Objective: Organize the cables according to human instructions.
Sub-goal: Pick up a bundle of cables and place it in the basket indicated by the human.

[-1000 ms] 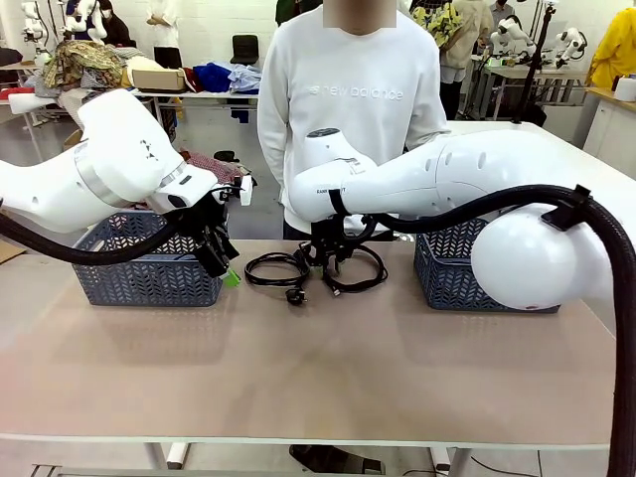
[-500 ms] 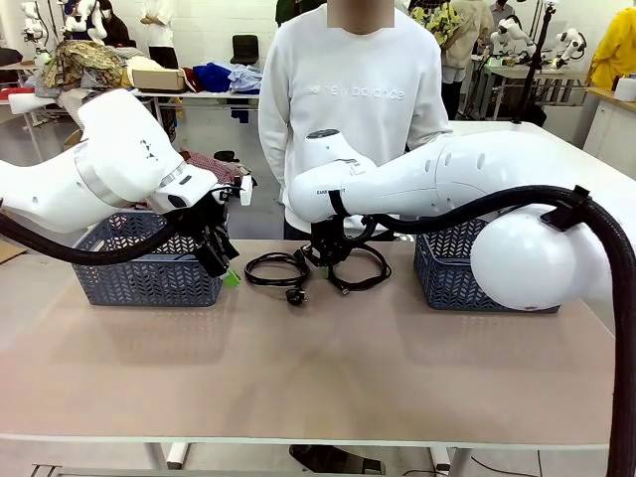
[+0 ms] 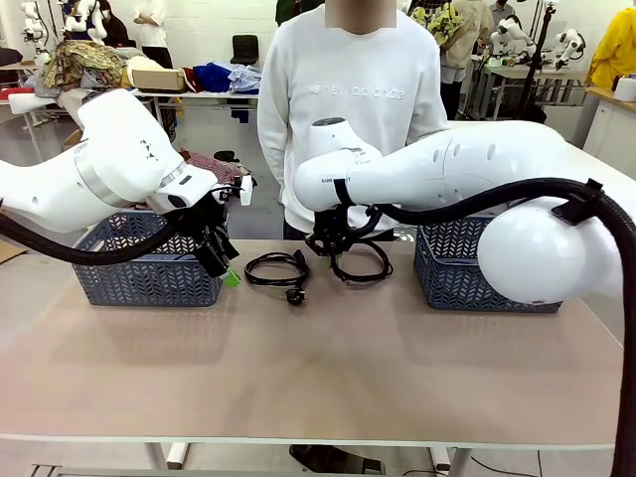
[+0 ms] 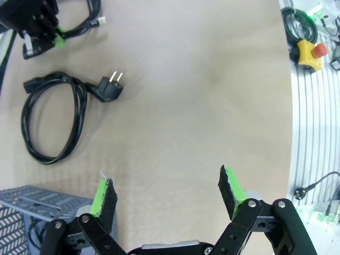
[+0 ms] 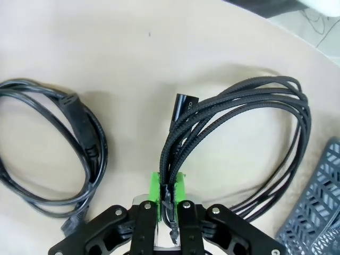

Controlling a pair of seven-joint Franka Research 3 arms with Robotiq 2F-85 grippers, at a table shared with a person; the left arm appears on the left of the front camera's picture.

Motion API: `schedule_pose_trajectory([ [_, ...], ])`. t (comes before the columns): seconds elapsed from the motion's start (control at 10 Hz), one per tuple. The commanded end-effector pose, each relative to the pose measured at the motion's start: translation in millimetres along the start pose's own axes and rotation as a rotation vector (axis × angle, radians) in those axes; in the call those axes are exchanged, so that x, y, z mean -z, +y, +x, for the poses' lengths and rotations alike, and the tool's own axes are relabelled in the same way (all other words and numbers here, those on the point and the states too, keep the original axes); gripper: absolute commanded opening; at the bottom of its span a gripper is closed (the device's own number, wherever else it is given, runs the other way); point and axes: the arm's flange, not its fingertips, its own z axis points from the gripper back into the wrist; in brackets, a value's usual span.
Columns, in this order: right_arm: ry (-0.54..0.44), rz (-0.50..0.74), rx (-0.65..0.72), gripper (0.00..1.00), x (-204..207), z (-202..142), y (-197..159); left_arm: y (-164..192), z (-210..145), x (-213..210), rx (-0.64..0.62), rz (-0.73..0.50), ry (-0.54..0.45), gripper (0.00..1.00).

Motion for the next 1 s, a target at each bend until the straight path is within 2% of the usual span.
schedule_pose_trajectory([
  [0.0, 0.009, -0.002, -0.016, 0.00, -29.7, -12.3, -0.5, 1.0, -0.4, -1.4, -0.001, 0.001, -0.001, 1.00],
  [0.2, 0.079, 0.066, -0.269, 0.00, -63.2, -29.7, -4.9, 1.0, -0.4, -1.4, -0.001, 0.001, -0.001, 1.00],
  [0.5, 0.116, 0.097, -0.618, 0.00, -110.0, -51.6, -20.9, 1.0, -0.4, -1.4, -0.001, 0.001, -0.001, 1.00],
  [0.7, 0.140, 0.062, -0.792, 0.00, -143.6, -69.8, -41.8, 1.0, -0.4, -1.4, -0.001, 0.001, -0.001, 1.00],
  [0.9, 0.115, 0.012, -0.927, 0.00, -165.1, -82.1, -72.2, 1.0, -0.4, -1.4, -0.001, 0.001, -0.001, 1.00],
])
